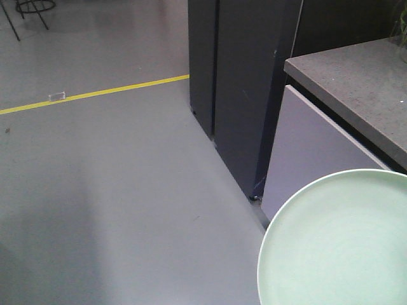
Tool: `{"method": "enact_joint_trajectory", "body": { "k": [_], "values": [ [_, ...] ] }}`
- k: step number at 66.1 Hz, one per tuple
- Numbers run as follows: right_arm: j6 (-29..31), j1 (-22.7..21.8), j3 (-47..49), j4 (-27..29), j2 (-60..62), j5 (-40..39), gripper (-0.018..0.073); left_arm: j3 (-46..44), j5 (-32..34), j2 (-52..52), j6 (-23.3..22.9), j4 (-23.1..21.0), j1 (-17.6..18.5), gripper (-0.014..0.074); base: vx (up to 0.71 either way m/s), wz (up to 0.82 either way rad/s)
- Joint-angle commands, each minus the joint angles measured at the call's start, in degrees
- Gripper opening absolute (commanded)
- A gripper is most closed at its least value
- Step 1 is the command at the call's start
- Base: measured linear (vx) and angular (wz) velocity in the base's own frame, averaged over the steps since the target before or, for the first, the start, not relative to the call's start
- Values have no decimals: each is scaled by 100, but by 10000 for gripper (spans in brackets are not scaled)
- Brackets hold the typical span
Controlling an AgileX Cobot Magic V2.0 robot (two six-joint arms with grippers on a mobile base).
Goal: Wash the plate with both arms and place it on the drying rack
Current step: 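Turn and drive the base up to the stainless steel sink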
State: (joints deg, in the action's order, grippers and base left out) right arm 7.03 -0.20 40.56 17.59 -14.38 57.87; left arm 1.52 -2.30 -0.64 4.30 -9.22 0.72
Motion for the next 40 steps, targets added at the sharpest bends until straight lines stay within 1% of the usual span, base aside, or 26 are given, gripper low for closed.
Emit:
{"method": "enact_joint_trajectory", "body": {
  "k": [1,40],
  "values": [
    [-5,-34,126,76,-82,-437,-5,89,420,-91,-47,-5,-12,-6,23,-29],
    [-5,-34,126,76,-82,-437,-5,89,420,-91,-47,-5,-12,-6,18,-35]
  ]
}}
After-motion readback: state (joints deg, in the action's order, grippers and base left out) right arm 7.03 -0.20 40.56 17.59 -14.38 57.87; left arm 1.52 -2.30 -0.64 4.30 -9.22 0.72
